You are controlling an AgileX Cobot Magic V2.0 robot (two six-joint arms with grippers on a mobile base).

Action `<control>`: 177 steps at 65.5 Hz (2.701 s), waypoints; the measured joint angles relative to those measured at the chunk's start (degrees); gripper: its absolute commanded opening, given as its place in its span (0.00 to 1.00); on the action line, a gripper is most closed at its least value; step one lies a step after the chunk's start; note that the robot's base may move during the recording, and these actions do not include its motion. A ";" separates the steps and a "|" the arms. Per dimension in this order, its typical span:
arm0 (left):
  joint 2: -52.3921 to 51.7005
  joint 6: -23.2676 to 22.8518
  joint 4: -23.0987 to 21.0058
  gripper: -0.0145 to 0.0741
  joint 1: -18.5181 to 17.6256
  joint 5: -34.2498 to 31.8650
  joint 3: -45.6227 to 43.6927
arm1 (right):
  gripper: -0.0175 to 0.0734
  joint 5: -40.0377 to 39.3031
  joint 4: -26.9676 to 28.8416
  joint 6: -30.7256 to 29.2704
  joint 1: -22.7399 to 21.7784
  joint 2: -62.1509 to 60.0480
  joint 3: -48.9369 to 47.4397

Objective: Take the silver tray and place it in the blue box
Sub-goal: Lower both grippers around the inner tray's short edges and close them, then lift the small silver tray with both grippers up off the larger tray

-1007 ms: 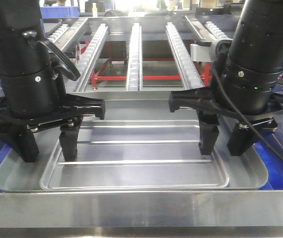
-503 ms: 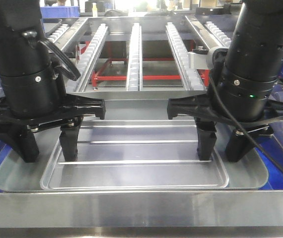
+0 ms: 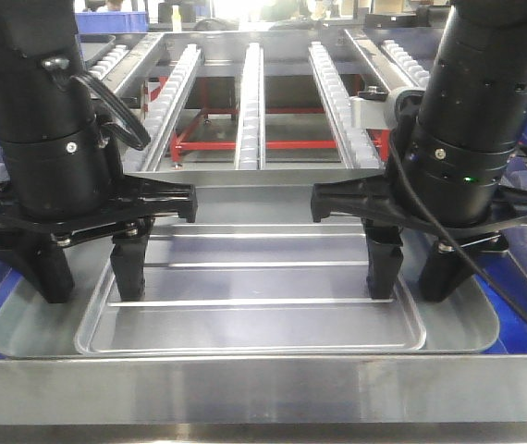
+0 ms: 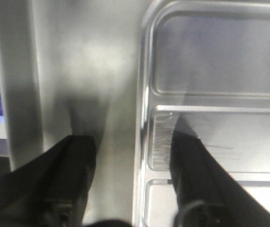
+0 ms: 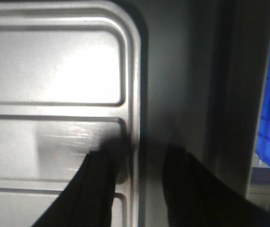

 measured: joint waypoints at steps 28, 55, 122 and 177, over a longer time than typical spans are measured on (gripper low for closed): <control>0.00 0.00 -0.21 0.15 -0.10 -0.15 0.00 | 0.25 0.00 0.30 0.00 0.00 0.00 0.00; 0.00 0.00 -0.21 0.15 -0.10 -0.15 0.00 | 0.25 0.00 0.30 0.07 0.00 0.00 0.00; -13.17 -9.20 5.51 0.15 -7.82 17.11 -6.62 | 0.25 16.95 -2.19 9.27 4.98 -16.30 -4.49; -30.84 -19.17 5.57 0.15 -19.57 18.91 9.30 | 0.25 18.01 -10.16 30.10 25.72 -29.08 9.40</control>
